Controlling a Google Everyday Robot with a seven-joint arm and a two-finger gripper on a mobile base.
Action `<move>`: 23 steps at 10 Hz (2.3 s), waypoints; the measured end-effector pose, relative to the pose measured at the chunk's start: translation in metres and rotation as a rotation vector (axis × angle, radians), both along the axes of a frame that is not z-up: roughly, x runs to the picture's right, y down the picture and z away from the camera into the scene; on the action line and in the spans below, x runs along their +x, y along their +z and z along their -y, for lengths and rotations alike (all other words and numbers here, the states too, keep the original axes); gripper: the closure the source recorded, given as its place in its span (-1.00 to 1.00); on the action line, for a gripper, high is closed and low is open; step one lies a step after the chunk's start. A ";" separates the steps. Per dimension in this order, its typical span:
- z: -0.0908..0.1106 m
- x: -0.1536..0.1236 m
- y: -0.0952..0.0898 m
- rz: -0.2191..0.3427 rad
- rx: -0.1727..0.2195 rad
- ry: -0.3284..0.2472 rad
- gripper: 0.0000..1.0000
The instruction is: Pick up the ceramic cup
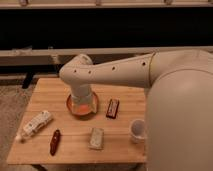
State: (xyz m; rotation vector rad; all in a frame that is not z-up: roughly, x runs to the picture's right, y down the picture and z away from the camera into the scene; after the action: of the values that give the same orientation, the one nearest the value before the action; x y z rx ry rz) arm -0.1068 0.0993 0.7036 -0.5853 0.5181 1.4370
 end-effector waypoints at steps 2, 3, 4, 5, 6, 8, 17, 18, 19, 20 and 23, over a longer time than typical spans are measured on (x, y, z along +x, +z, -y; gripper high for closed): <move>0.000 0.000 0.000 0.000 0.000 0.000 -0.30; 0.000 0.000 0.000 0.000 0.000 0.000 -0.30; 0.000 0.000 0.000 0.000 0.000 0.000 -0.30; 0.000 0.000 0.000 0.000 0.000 0.000 -0.30; 0.000 0.000 0.000 0.000 0.000 0.000 -0.30; 0.000 0.000 0.000 0.000 0.000 0.000 -0.30; -0.008 0.046 -0.001 -0.026 0.009 0.052 -0.30; -0.009 0.054 -0.003 -0.028 0.011 0.057 -0.30; -0.010 0.064 -0.004 -0.032 0.012 0.067 -0.30; -0.011 0.069 -0.004 -0.033 0.014 0.076 -0.30; -0.017 0.091 -0.009 -0.043 0.014 0.094 -0.30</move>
State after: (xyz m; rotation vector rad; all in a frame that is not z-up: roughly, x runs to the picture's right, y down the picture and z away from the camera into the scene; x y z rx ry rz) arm -0.0154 0.1166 0.6948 -0.5755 0.5196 1.5443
